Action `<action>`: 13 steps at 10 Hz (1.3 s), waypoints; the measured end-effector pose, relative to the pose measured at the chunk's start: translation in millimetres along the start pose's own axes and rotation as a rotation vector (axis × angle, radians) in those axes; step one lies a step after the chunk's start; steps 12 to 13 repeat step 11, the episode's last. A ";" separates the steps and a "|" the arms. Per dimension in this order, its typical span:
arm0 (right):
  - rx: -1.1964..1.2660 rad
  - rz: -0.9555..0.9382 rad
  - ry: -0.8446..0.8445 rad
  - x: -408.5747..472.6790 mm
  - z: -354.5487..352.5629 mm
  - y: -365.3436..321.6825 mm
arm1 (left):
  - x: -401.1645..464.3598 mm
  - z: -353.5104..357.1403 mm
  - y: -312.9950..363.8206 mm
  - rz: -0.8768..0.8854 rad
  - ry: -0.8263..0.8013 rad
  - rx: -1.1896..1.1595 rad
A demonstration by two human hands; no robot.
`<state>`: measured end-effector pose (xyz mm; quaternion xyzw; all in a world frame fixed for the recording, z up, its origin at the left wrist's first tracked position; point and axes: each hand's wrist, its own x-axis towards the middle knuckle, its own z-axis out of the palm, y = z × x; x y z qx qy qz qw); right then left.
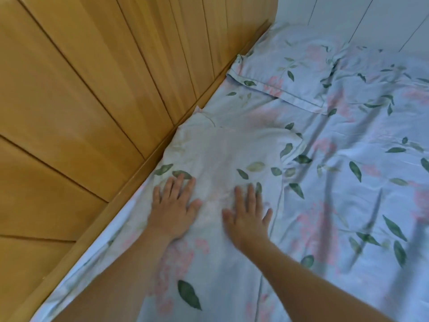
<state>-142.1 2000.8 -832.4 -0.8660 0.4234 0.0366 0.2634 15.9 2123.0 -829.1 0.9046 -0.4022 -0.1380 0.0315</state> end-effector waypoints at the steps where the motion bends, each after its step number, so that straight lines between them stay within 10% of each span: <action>1: 0.004 0.062 -0.180 -56.7 20.5 -26.9 | -56.8 -6.1 -43.1 -0.363 -0.002 -0.262; 2: -0.198 -0.066 -0.246 -98.8 27.9 -43.9 | -118.7 -13.4 -87.8 -0.567 -0.004 -0.548; 4: -0.443 -0.557 -0.380 -157.0 32.6 -74.0 | -197.2 25.4 -188.5 -0.778 -0.326 -0.285; 7: -0.540 -0.367 -0.489 -190.0 59.0 -103.4 | -215.3 11.4 -186.8 -0.836 -0.343 -0.133; 13: -0.474 -0.264 -0.478 -211.4 -41.6 -130.9 | -218.1 -86.7 -120.3 -0.411 -0.043 -0.402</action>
